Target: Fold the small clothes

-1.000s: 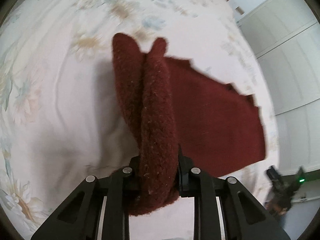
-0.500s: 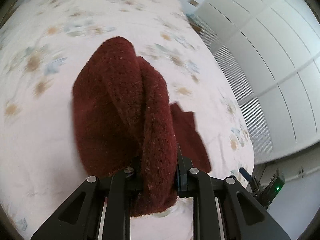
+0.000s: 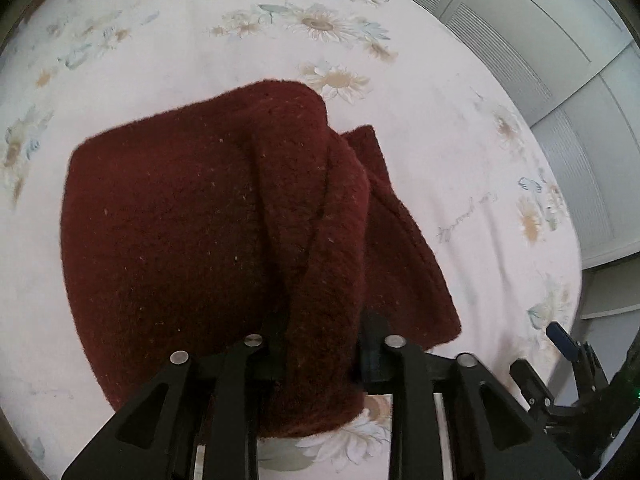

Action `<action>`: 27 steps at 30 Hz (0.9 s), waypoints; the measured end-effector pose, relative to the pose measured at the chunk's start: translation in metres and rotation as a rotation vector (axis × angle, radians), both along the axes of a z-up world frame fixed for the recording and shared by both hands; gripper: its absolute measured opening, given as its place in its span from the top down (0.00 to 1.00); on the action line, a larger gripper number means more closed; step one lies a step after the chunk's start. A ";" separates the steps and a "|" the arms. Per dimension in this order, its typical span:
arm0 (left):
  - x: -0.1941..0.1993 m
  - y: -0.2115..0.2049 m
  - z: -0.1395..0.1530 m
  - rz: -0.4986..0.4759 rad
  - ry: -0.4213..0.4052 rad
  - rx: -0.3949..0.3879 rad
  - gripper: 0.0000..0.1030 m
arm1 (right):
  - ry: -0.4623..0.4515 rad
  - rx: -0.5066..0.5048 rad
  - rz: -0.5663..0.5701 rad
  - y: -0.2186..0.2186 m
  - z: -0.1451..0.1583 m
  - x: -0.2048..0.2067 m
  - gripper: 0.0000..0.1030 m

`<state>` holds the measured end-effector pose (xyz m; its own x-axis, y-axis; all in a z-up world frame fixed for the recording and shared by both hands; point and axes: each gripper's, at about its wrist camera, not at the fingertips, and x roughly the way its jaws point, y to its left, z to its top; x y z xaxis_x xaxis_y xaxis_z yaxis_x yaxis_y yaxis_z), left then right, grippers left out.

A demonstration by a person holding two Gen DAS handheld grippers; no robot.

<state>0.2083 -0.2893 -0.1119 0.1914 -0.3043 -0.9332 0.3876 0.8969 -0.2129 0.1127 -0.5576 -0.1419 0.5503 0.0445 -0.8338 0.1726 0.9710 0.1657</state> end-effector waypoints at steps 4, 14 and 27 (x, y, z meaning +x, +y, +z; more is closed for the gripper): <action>0.002 -0.004 -0.001 -0.003 0.015 0.028 0.75 | 0.003 0.018 -0.003 -0.002 -0.004 -0.002 0.08; -0.002 0.006 0.043 0.010 -0.018 -0.024 0.03 | -0.012 0.005 0.026 0.004 0.010 -0.004 0.08; -0.008 0.115 0.079 0.172 -0.127 -0.013 0.01 | -0.065 -0.063 0.199 0.056 0.074 0.038 0.08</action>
<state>0.2003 -0.1744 -0.0332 0.3578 -0.2684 -0.8944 0.2533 0.9498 -0.1837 0.1510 -0.5011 -0.0681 0.5887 0.1065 -0.8013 -0.0325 0.9936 0.1082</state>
